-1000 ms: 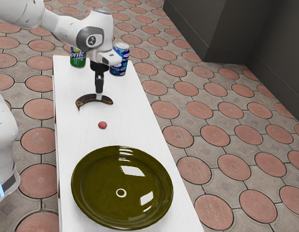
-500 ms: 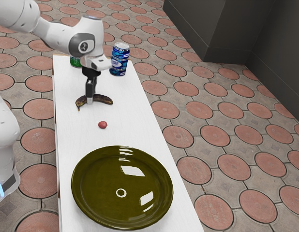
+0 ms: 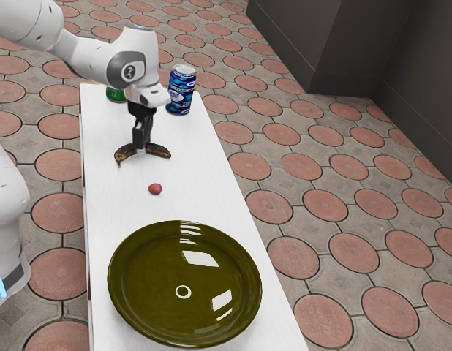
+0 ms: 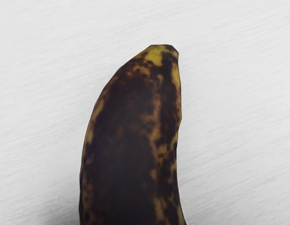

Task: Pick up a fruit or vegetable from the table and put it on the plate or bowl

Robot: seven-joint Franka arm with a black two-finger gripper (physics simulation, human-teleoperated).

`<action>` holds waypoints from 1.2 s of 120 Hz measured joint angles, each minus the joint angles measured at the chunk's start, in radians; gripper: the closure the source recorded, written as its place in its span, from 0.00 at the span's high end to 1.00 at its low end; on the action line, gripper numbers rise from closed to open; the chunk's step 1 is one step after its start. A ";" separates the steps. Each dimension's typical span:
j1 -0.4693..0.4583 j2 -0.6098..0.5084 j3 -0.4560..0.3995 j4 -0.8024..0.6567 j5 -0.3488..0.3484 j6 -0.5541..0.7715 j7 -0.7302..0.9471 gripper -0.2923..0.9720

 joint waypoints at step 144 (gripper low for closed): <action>-0.581 -0.114 -0.584 0.269 -0.332 -0.005 -0.431 0.43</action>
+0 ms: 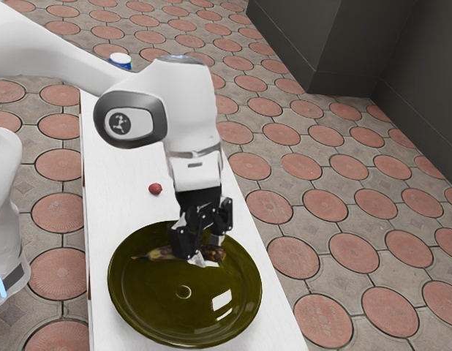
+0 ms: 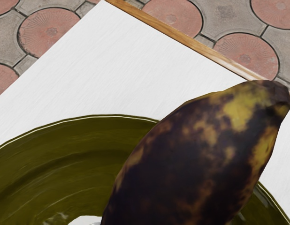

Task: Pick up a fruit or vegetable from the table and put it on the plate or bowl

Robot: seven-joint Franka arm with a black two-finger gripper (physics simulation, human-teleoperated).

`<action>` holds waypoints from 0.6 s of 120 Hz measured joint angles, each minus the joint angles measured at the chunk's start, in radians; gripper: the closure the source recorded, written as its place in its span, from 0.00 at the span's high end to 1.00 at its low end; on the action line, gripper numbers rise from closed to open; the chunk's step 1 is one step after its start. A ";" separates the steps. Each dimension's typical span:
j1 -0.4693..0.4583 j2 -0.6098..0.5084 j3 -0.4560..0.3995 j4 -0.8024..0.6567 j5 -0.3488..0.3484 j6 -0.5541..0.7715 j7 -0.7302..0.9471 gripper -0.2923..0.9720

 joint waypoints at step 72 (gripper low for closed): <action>0.252 0.408 0.311 0.839 0.362 -0.545 -1.119 0.77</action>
